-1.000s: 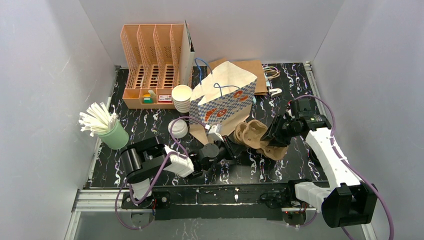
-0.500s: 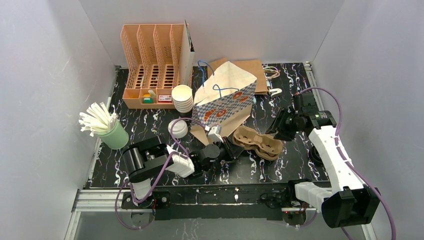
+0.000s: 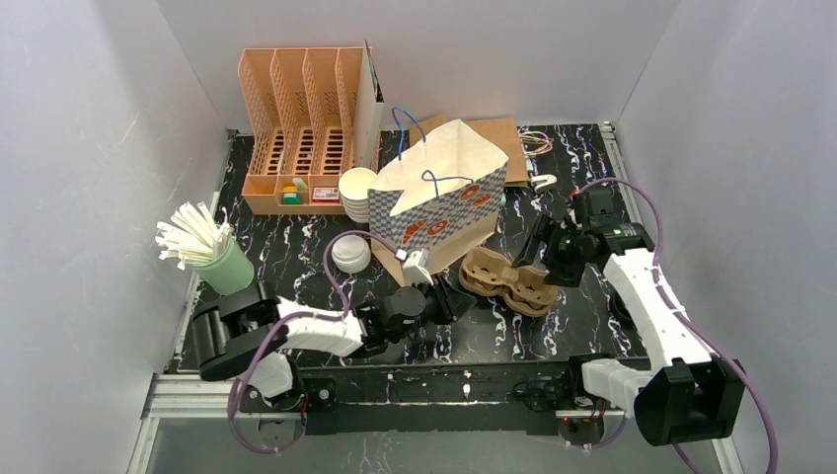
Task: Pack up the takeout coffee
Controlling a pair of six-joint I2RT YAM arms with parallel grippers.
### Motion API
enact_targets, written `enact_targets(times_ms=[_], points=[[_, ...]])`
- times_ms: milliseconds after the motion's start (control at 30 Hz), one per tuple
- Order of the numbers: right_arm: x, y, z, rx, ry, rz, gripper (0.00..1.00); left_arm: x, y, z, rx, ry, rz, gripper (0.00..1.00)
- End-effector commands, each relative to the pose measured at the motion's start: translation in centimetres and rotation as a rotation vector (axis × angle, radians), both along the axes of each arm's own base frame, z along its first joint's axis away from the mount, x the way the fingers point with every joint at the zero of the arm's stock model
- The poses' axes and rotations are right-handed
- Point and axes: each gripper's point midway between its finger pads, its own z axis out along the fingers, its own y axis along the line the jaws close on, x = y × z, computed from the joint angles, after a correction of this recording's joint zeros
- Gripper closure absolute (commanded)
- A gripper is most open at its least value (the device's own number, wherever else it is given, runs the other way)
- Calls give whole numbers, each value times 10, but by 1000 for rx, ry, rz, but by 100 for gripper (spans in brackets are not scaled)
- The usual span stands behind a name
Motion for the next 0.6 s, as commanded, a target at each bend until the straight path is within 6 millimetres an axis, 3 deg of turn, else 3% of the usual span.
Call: enact_targets(times_ms=[0, 267, 567], points=[[5, 13, -16, 50, 1, 33, 11, -8, 23, -1, 75, 5, 22, 80], [18, 18, -36, -55, 38, -19, 14, -22, 61, 13, 172, -8, 7, 76], [26, 25, -58, -142, 72, -42, 11, -25, 139, 37, 402, -38, 93, 69]])
